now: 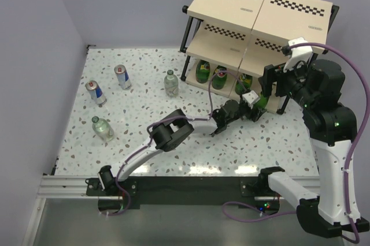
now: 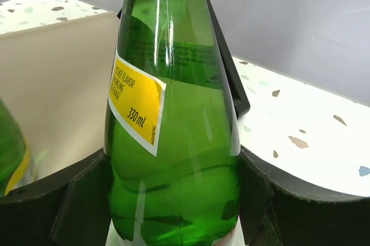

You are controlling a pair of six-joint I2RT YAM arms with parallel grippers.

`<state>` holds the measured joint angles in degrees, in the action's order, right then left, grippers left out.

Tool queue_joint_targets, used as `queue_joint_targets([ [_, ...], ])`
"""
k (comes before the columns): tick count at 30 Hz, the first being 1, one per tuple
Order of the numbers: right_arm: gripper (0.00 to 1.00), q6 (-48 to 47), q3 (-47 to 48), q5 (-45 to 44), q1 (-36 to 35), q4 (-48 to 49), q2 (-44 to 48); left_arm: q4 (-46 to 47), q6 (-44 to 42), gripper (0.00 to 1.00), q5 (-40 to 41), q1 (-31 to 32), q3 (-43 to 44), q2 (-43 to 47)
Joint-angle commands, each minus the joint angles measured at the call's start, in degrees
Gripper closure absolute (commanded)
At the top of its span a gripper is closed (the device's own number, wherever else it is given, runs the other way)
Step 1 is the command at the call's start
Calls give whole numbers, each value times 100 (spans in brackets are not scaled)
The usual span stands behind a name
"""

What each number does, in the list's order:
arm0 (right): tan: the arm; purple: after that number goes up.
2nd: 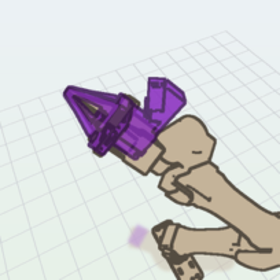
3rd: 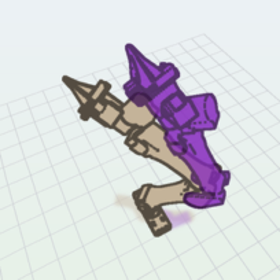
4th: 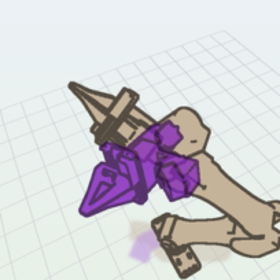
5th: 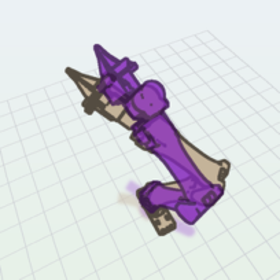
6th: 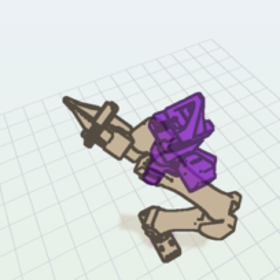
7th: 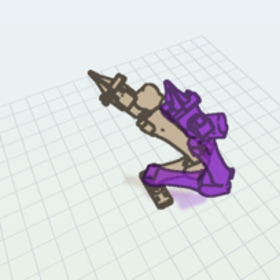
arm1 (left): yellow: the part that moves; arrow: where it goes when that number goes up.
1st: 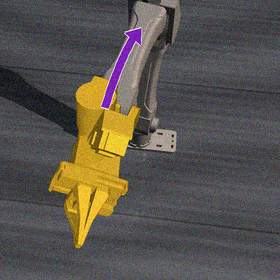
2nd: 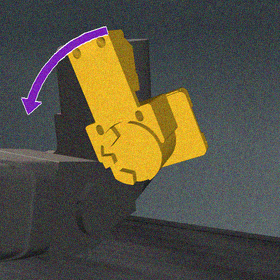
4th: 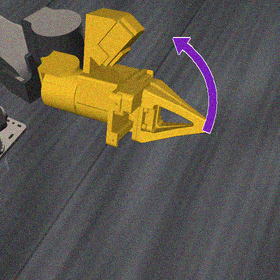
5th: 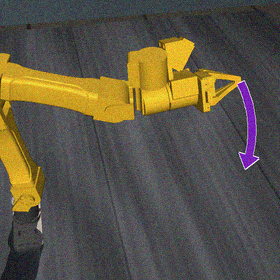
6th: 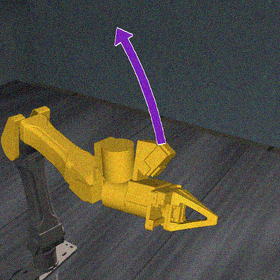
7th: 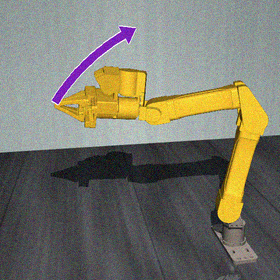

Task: Place and organize the beverage onto the shelf
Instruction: Adjust the drink.

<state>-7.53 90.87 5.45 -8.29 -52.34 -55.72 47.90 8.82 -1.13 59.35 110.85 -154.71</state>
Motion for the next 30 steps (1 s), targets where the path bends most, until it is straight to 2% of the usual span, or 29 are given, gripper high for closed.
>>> queue_joint_targets([
  [1, 22, -20, 203, -44, 12, 57, 79, 571, 49, 100, -107, -11, 490, 363],
  [17, 22, -170, 89, 8, 12, -66, 132, 1757, 15, 100, -529, 6, -897, 1083],
  [26, 23, -389, -69, 640, 12, -364, 185, 2417, -64, 100, -1029, 32, -2979, 2269],
  [30, 23, -600, -280, 1149, 12, -584, 202, 2864, -196, 100, -1170, 41, -4304, 3085],
])
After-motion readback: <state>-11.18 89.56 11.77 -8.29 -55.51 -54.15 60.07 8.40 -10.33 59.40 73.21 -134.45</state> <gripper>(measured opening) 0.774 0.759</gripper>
